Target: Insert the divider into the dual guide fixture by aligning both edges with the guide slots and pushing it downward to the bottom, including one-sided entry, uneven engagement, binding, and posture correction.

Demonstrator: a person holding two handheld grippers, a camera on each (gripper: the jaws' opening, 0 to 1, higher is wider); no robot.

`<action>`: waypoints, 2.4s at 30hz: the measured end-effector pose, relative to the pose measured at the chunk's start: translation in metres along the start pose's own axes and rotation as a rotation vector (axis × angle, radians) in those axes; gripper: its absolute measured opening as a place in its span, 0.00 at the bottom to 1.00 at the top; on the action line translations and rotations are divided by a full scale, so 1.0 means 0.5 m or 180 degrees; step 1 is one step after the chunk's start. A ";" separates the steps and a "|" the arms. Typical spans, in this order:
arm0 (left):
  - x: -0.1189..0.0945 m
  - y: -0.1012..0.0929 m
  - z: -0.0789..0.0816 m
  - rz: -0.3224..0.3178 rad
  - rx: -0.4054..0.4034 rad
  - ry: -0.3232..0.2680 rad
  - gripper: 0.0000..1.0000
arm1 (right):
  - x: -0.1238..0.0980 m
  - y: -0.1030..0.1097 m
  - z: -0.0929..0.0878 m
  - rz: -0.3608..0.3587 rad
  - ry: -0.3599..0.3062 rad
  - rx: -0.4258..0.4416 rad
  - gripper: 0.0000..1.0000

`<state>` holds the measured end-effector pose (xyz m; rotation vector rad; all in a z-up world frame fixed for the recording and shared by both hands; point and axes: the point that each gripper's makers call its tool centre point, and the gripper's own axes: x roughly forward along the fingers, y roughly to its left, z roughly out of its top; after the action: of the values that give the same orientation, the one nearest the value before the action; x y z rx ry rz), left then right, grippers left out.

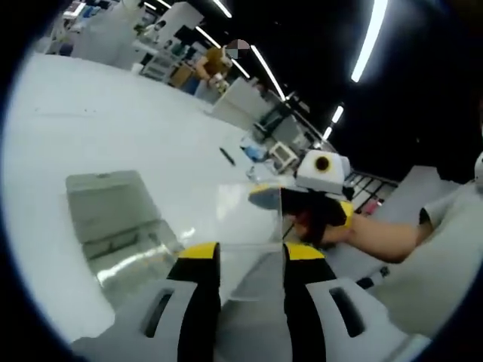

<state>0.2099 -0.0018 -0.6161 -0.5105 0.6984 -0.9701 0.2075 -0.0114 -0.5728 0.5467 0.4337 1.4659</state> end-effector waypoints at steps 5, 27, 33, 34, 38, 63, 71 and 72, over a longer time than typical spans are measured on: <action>0.006 -0.017 -0.001 -0.0120 0.0041 0.0023 0.29 | 0.001 0.005 0.001 0.0079 -0.0015 0.0063 0.49; 0.022 -0.057 0.004 -0.0387 0.0177 0.0047 0.29 | -0.002 -0.003 0.006 0.0177 -0.0079 0.0245 0.51; 0.024 -0.065 0.004 -0.0435 0.0211 0.0066 0.29 | 0.000 -0.010 0.001 0.0178 -0.0028 0.0277 0.53; 0.025 -0.065 0.003 -0.0440 0.0227 0.0072 0.29 | 0.000 -0.009 0.001 0.0190 -0.0026 0.0289 0.53; 0.028 -0.067 0.000 -0.0456 0.0224 0.0090 0.29 | 0.003 -0.006 -0.005 0.0240 0.0025 0.0301 0.51; 0.035 -0.067 -0.022 -0.0593 0.0220 0.0186 0.30 | 0.006 -0.002 -0.026 0.0338 0.0135 0.0377 0.33; 0.028 -0.066 -0.022 -0.0637 0.0112 0.0146 0.30 | 0.015 -0.004 -0.024 0.0270 0.0168 0.0365 0.33; 0.027 -0.067 -0.020 -0.0632 0.0138 0.0128 0.30 | 0.016 -0.005 -0.023 0.0256 0.0172 0.0370 0.33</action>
<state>0.1887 -0.0305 -0.6044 -0.5302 0.6700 -1.1819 0.2030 -0.0026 -0.5832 0.6239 0.5473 1.5420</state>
